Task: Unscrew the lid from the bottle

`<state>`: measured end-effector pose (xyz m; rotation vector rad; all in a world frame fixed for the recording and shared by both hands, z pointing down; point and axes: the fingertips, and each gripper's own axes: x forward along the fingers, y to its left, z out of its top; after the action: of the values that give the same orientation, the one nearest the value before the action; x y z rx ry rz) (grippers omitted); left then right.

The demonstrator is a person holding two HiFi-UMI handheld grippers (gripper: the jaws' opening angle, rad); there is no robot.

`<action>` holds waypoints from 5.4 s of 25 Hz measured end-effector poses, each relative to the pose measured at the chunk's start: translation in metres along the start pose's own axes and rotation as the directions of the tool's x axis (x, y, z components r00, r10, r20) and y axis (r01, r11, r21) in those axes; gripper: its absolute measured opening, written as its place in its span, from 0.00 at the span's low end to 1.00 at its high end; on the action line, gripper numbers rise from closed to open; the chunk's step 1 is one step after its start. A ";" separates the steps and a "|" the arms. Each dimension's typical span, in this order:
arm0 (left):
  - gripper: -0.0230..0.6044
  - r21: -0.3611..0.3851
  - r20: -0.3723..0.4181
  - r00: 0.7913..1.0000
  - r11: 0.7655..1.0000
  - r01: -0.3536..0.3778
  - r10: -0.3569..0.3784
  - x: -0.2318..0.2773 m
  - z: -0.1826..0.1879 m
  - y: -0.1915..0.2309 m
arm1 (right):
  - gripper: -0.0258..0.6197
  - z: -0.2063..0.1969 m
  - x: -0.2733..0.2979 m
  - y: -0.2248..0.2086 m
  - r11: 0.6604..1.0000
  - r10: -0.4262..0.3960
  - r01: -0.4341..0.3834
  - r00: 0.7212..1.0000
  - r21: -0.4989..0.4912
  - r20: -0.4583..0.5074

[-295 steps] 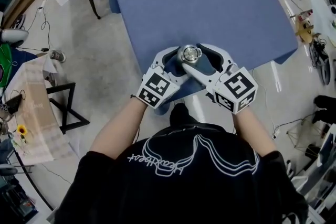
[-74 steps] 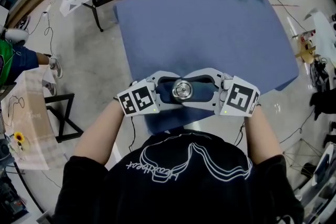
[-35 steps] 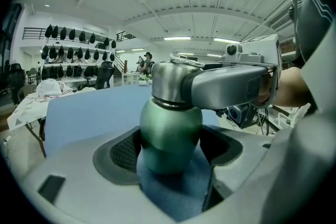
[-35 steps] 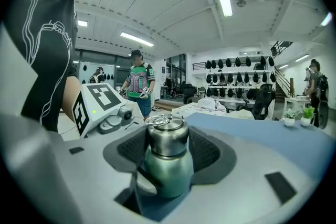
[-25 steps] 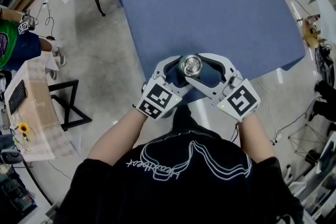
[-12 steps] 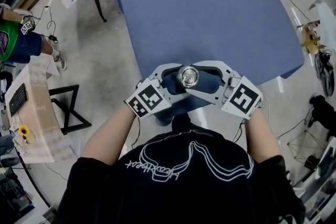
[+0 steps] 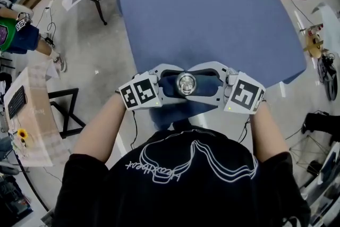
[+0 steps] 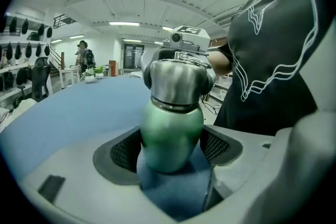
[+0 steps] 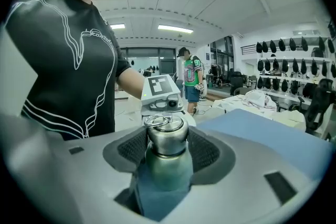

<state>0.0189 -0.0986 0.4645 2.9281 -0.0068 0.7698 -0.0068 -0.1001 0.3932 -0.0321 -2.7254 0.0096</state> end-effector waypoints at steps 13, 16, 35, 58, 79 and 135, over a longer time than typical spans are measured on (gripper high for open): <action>0.60 -0.004 0.011 1.000 1.000 -0.013 0.013 0.000 0.003 0.000 | 0.44 0.002 -0.003 0.000 0.999 -0.044 0.044 0.999 0.022 -0.013; 0.60 -0.031 0.021 0.998 0.998 -0.059 0.059 0.001 0.004 0.000 | 0.54 0.005 -0.005 0.001 0.993 -0.107 0.106 0.994 0.050 0.015; 0.60 -0.290 0.024 0.868 0.834 -0.469 0.496 -0.002 0.002 0.001 | 0.48 0.009 -0.011 0.005 0.832 -0.534 0.502 0.839 0.234 0.099; 0.60 -0.284 0.027 0.866 0.835 -0.472 0.499 -0.002 0.002 0.002 | 0.41 0.003 -0.008 0.002 0.826 -0.540 0.507 0.837 0.247 0.089; 0.60 -0.084 0.040 0.989 0.987 -0.138 0.141 -0.003 0.001 -0.001 | 0.41 0.003 -0.001 0.002 0.980 -0.177 0.173 0.983 0.095 0.039; 0.04 -0.475 0.362 0.592 0.689 -0.547 0.720 -0.151 0.121 -0.167 | 0.41 0.088 -0.093 0.144 0.824 -0.562 0.479 0.759 0.303 0.330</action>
<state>-0.0480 0.0504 0.2678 2.6630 -1.1927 -0.0564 0.0459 0.0416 0.2729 0.8952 -3.0240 0.1459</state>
